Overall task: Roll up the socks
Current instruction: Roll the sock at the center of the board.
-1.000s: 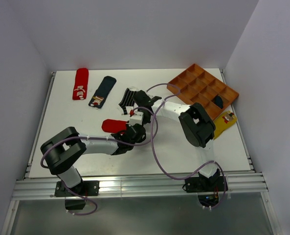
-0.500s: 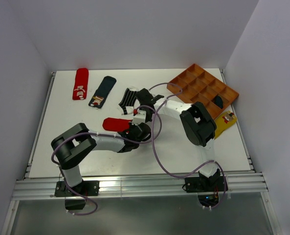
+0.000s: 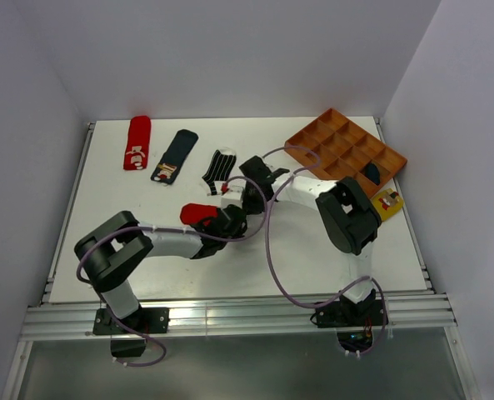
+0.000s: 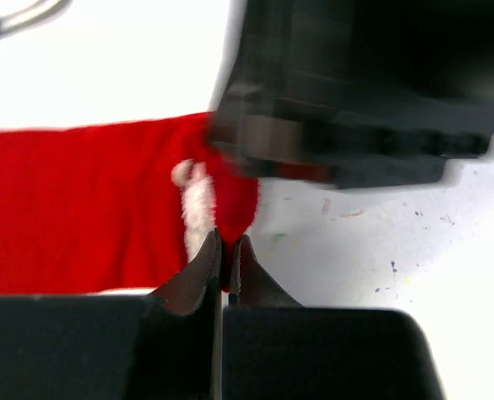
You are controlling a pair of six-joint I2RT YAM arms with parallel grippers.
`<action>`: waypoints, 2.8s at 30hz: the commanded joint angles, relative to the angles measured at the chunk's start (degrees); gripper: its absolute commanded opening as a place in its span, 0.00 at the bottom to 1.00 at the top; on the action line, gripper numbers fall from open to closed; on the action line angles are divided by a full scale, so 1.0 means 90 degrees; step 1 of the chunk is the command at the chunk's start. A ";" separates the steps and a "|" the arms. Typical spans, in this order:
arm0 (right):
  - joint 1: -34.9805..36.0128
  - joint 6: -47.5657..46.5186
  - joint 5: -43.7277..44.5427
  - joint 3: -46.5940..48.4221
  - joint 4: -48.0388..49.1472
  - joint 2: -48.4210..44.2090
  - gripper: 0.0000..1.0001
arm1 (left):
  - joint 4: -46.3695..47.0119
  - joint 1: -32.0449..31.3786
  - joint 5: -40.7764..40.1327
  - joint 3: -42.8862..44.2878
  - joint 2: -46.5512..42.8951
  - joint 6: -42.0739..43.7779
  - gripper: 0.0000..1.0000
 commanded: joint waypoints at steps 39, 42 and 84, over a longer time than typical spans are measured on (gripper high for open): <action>0.0077 0.0694 -0.0026 -0.1036 0.1460 -0.0697 0.41 | 0.1628 0.2669 0.5029 -0.1139 0.0259 -0.3634 0.00; 0.0077 0.0684 -0.0007 -0.0968 0.1440 -0.0590 0.41 | 0.1716 0.2669 0.5078 -0.1149 0.0318 -0.3712 0.00; 0.0096 -0.0097 0.0248 0.0712 -0.0903 0.0563 0.00 | 0.1559 0.0276 0.0557 -0.1012 -0.1401 0.1316 0.46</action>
